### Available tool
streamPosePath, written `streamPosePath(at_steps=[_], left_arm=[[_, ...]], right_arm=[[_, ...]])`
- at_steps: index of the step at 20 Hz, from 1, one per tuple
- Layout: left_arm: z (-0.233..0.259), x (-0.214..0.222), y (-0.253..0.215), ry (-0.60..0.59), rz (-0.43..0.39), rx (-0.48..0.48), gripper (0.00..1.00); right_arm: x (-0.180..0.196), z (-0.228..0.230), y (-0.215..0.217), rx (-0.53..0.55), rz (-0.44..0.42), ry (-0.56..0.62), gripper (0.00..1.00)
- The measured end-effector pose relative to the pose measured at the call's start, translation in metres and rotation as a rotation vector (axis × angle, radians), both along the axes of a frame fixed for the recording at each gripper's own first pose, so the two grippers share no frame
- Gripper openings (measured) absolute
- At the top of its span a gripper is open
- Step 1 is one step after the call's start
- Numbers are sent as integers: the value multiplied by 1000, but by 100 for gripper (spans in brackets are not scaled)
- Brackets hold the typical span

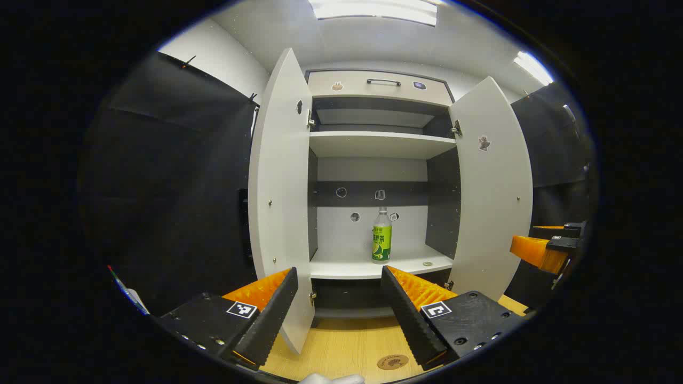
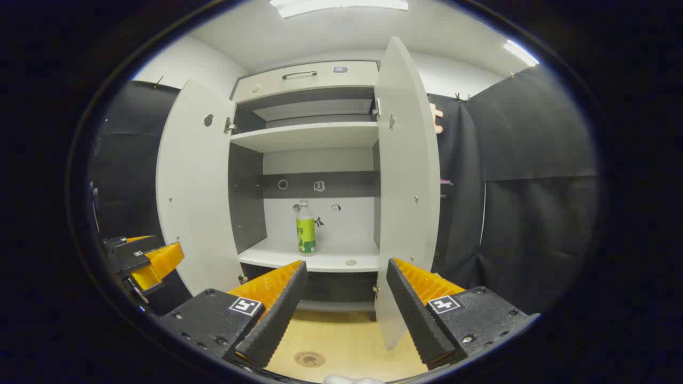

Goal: Grasp the bottle in the cabinet with the left hand and place it on the coaster, then close the right door with the right hand and the left door with the left hand.

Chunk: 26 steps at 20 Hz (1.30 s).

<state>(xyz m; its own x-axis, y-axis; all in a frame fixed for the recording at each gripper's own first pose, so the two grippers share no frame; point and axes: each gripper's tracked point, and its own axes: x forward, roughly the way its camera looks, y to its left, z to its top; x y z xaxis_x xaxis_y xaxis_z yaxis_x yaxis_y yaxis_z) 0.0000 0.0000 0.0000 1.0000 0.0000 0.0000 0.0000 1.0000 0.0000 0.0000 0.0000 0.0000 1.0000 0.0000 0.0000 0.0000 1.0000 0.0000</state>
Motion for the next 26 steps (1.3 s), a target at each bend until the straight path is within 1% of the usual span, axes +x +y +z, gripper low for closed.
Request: streamPosePath(at_steps=[1,6,10,13,14,15,16,17,18,19,20,21,26], left_arm=[[0,2,0,3,0,0,95],[-3,8,0,10,-10,7,95],[-2,16,-1,7,-22,-1,95],[-2,30,1,-1,-20,9,95],[0,37,0,-5,-23,11,99],[0,45,-2,-8,-28,12,95],[2,55,-4,-15,-34,11,95],[5,68,-6,-24,-41,10,99],[9,82,-9,-39,-47,6,99],[14,99,-13,-56,-56,1,95],[19,117,-17,-70,-64,-7,95],[22,136,-22,-75,-74,-15,95],[22,242,-55,-94,-110,-50,95]], right_arm=[[1,-1,0,0,1,0,98],[3,-3,1,5,4,6,98],[18,-6,5,4,0,11,98],[23,-6,7,12,7,13,98],[25,-6,9,13,9,16,98],[26,-5,11,12,12,17,95],[28,-4,12,8,11,18,95],[30,-3,12,5,9,17,95],[32,-1,14,3,9,14,95],[34,2,16,3,8,12,95],[36,5,16,0,6,11,95],[35,7,16,-2,3,12,98],[41,15,21,-21,-7,28,98]])
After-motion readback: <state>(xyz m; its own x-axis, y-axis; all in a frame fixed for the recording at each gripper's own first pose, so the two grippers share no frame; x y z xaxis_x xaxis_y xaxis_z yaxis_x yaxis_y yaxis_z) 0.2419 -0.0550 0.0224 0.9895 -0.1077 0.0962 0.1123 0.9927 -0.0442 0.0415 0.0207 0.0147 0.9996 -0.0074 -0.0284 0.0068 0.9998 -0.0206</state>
